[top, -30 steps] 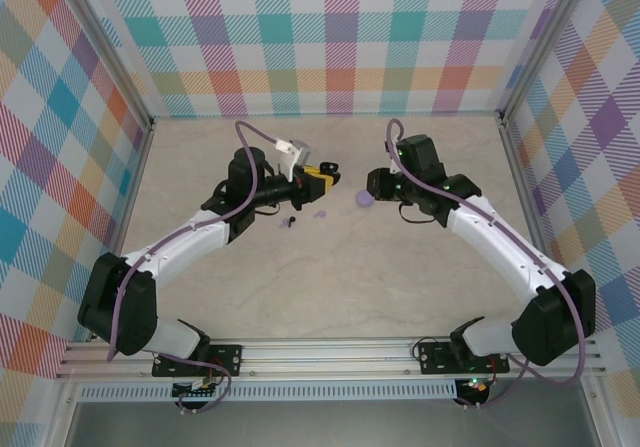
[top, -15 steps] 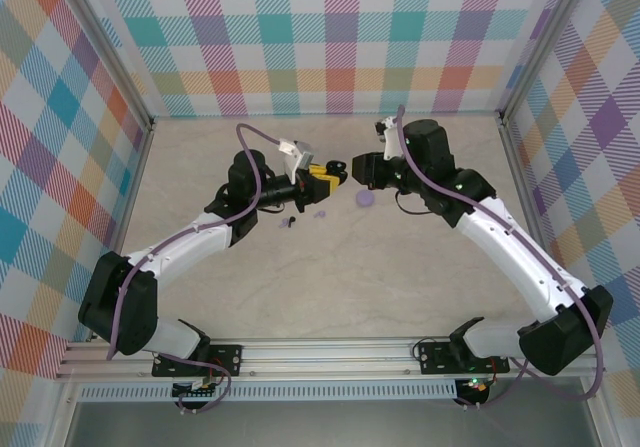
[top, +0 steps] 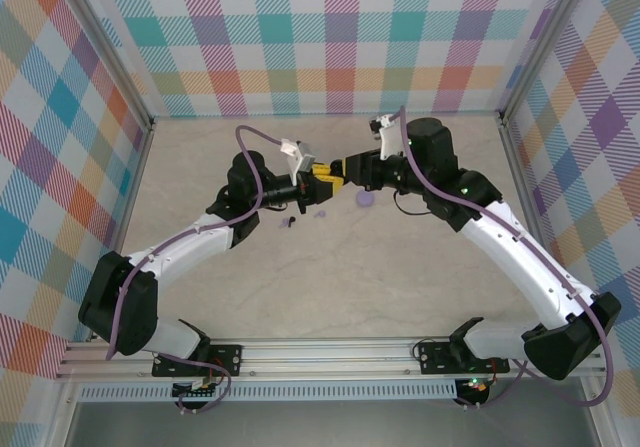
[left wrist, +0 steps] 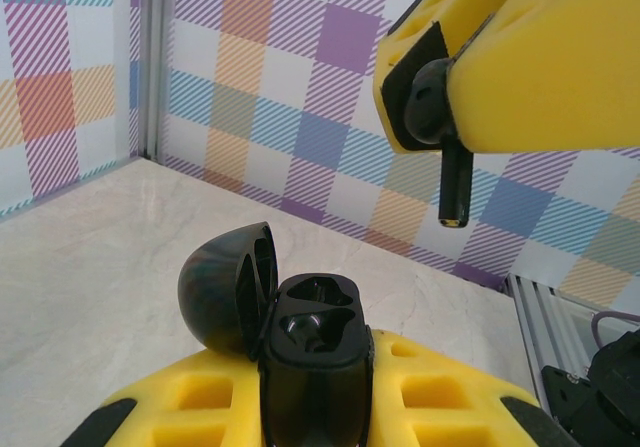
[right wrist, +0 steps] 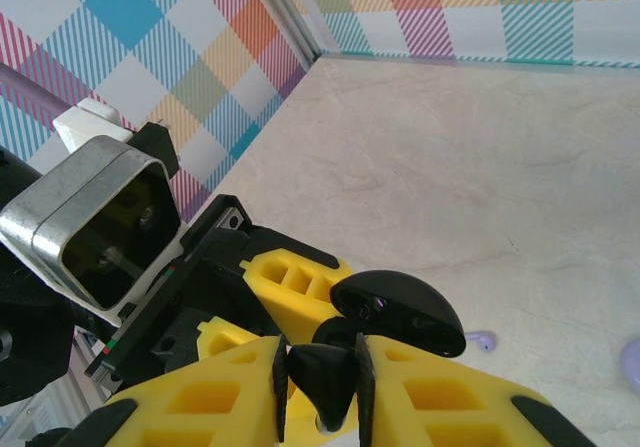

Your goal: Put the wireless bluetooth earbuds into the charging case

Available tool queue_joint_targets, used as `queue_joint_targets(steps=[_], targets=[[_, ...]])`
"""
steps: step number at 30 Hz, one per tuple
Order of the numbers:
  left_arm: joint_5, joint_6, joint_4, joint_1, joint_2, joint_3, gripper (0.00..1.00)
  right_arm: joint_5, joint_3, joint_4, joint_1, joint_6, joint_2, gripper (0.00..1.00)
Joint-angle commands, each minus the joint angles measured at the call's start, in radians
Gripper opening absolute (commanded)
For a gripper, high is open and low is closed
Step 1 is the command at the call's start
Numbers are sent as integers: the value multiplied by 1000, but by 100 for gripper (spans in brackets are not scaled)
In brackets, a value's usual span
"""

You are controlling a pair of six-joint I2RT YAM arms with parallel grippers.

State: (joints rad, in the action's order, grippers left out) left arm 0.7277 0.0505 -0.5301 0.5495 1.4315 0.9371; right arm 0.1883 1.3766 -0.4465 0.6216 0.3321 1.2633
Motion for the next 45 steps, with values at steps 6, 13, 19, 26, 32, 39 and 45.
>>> queue_joint_targets(steps=[6,13,19,26,32,39,45], targets=[[38,-30,-23,18,-38,2,11,-11,32,23,18,-28,2,26],[54,-30,-7,23,-48,10,11,-29,29,26,20,-26,12,26],[60,-31,14,27,-48,25,11,-39,27,31,23,-25,14,26],[61,-14,21,30,-44,37,11,-46,27,27,27,-31,20,26],[60,-7,37,29,-43,52,11,-56,27,22,34,-36,25,27],[59,-3,44,30,-41,56,11,-72,29,19,39,-43,31,27],[63,5,42,30,-42,58,11,-75,26,19,41,-42,37,27]])
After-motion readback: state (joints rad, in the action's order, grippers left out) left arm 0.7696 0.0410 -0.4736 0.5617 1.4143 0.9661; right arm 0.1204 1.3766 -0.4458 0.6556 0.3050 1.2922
